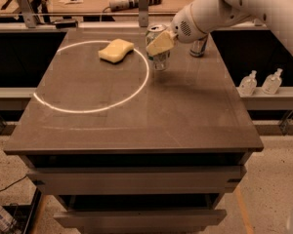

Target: Move 7up can near sponge

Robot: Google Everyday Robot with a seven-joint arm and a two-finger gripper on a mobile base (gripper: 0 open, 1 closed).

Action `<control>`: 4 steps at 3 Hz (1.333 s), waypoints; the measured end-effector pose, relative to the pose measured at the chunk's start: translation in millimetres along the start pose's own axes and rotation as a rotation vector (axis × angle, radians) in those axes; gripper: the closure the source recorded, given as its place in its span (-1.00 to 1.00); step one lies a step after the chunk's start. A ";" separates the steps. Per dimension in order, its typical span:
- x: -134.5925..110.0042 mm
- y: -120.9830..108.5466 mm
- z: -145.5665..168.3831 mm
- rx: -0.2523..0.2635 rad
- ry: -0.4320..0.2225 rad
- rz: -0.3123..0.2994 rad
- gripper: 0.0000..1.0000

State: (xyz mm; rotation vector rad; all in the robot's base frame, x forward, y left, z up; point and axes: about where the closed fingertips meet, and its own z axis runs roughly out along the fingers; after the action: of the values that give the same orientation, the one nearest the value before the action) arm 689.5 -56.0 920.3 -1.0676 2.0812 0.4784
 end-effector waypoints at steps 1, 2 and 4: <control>-19.6 -18.5 12.3 0.006 -0.020 0.047 1.00; -34.5 -28.2 27.1 0.025 -0.037 0.083 1.00; -39.0 -18.3 63.1 0.009 -0.042 0.141 1.00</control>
Offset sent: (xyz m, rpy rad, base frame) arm 0.0732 0.0264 0.0143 0.0855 0.0078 -0.1314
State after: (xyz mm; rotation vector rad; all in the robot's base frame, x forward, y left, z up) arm 747.2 -7.4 908.2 -0.9012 2.1285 0.5554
